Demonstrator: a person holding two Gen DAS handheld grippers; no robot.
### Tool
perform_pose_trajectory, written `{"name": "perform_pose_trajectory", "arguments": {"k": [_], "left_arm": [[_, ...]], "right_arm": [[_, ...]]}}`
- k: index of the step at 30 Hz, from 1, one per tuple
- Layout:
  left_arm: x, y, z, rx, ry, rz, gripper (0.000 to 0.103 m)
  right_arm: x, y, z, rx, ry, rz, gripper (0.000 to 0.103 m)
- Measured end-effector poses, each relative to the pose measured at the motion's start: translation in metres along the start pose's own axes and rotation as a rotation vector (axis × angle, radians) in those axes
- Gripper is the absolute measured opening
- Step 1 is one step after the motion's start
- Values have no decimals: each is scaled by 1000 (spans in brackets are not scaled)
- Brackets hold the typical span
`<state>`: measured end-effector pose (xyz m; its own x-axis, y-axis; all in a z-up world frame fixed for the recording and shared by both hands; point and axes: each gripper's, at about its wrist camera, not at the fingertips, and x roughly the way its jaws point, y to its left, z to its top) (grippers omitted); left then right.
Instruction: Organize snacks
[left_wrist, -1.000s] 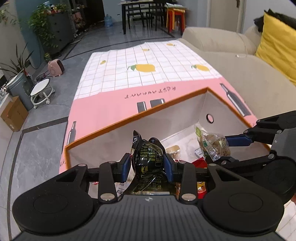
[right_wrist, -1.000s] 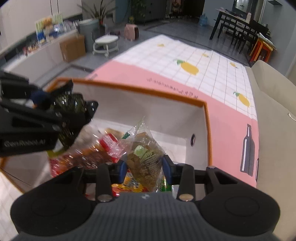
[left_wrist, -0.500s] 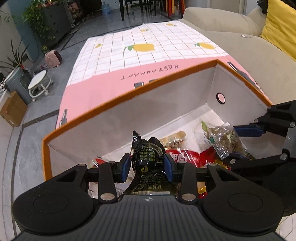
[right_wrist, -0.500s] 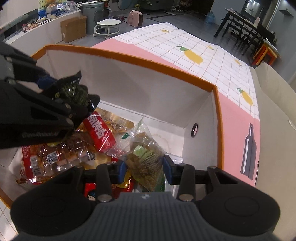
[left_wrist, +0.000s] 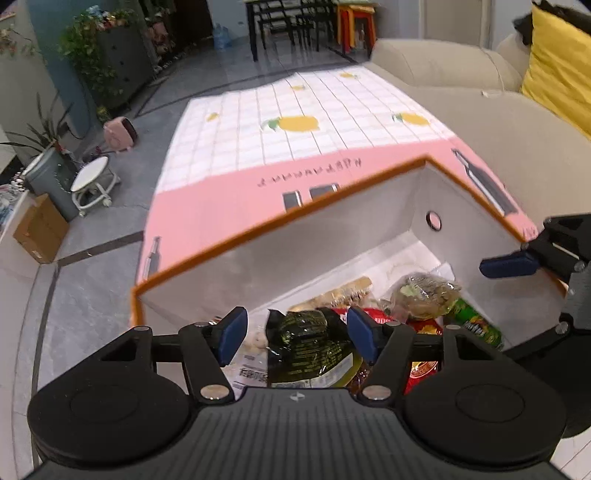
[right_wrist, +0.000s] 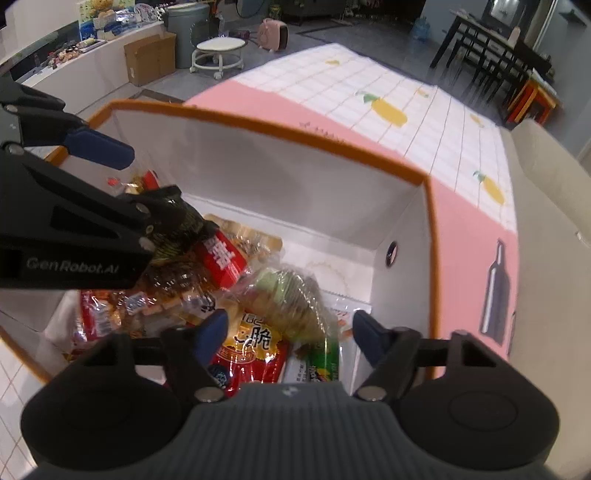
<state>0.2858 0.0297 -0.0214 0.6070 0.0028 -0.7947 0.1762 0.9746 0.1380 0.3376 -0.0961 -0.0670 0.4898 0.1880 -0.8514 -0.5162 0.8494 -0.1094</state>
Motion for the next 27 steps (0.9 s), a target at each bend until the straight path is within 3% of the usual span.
{"name": "perform_pose_trajectory", "arguments": {"k": [5,12,16,20,27], "left_arm": [[-43,1,2,-53,-103,25,73],[-118,-12,-5,-45,-262,39,72],[-161,-21,-16,-69,-353,74,73],[-199,-35,-34,-49,-431,98,73],[-230,-62,-71,-27,-482,165,86]], "right_arm": [[-35,-5,-1,58,-53,11,73],[-99,-13,-19,198,-165,-11,74],[-134,-10,-39,247,-198,-34,74],[-174,-6,-66,293,-263,-33,82],[-234,14,-125,323,-385,-80,88]]}}
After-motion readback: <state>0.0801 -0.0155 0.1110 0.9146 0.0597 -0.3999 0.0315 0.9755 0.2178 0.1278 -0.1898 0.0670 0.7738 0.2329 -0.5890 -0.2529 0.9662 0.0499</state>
